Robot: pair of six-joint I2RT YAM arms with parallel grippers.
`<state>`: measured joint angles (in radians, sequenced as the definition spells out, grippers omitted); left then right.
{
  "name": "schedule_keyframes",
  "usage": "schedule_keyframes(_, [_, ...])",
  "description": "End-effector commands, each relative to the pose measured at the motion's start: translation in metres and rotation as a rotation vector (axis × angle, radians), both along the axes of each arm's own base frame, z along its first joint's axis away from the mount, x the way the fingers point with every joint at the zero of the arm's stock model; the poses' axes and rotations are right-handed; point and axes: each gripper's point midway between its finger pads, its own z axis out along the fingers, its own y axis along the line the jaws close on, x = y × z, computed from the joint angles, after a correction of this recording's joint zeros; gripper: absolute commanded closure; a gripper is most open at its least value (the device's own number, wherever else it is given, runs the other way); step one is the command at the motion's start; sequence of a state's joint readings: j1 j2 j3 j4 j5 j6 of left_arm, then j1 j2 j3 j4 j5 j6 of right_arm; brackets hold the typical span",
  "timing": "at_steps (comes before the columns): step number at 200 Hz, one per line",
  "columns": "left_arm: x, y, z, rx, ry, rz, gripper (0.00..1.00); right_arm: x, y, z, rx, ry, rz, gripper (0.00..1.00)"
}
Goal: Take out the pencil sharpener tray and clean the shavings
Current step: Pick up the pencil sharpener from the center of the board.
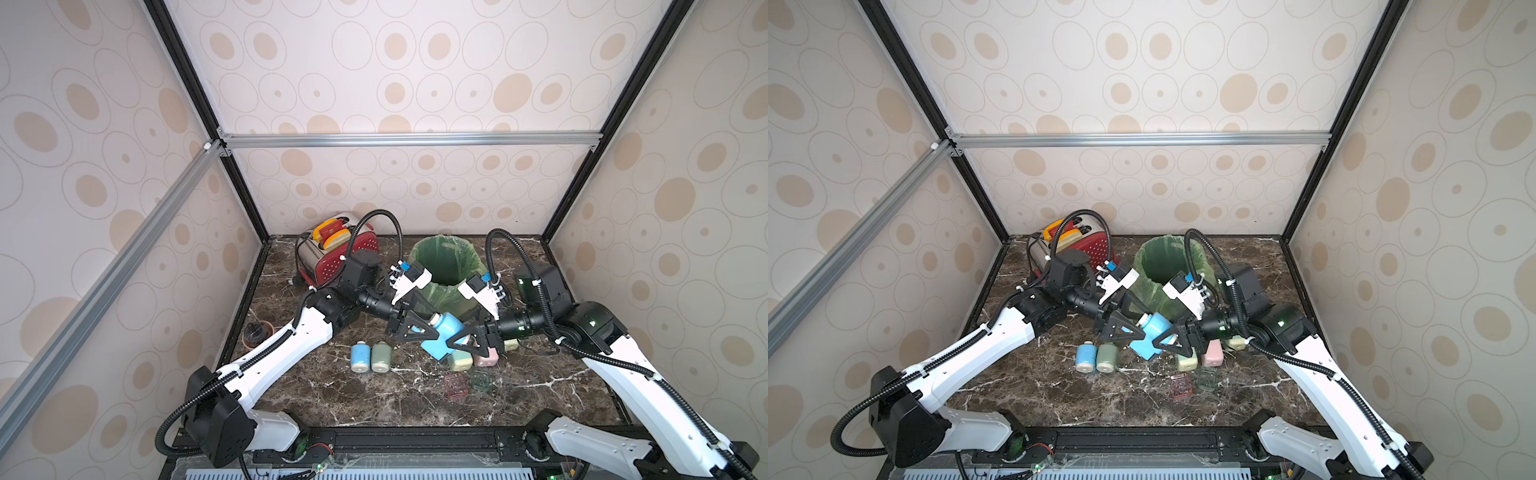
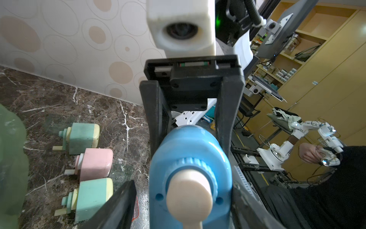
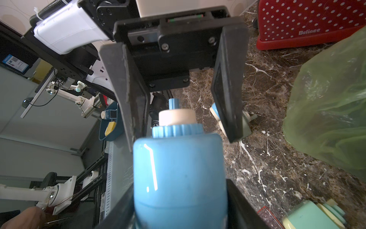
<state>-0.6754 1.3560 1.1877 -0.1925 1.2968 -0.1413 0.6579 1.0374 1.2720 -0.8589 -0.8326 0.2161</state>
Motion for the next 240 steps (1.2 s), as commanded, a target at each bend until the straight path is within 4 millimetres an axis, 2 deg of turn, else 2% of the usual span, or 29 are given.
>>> schedule_keyframes(1, [-0.011,-0.002,0.007,-0.015,-0.031,-0.065,0.32,-0.007,0.003,0.023,0.068,-0.067,0.071,0.60])
schedule_keyframes(66, [-0.014,-0.001,0.007,-0.013,-0.048,-0.071,0.53,-0.008,0.003,0.019,0.072,-0.073,0.081,0.56])
schedule_keyframes(93, [-0.015,-0.001,0.008,-0.016,-0.051,-0.075,0.65,-0.009,0.002,0.020,0.091,-0.094,0.078,0.45])
schedule_keyframes(102, [-0.015,0.000,0.010,-0.019,-0.056,-0.075,0.75,-0.009,0.002,0.021,0.100,-0.109,0.073,0.39])
schedule_keyframes(112, [-0.018,0.002,0.012,-0.029,-0.064,-0.084,0.80,-0.010,0.001,0.022,0.113,-0.124,0.073,0.35])
schedule_keyframes(143, [-0.023,0.006,0.020,-0.047,-0.088,-0.085,0.87,-0.008,0.002,0.024,0.161,-0.170,0.052,0.15])
schedule_keyframes(169, [-0.023,0.007,0.023,-0.053,-0.115,-0.068,0.92,0.001,0.001,0.023,0.202,-0.214,-0.013,0.05])
schedule_keyframes(200, [-0.010,0.011,0.031,-0.062,-0.165,0.045,1.00,0.013,0.004,0.011,0.260,-0.210,-0.084,0.02])
schedule_keyframes(240, [0.008,0.022,0.050,-0.132,-0.201,0.177,1.00,0.026,0.010,0.001,0.409,-0.262,-0.144,0.00])
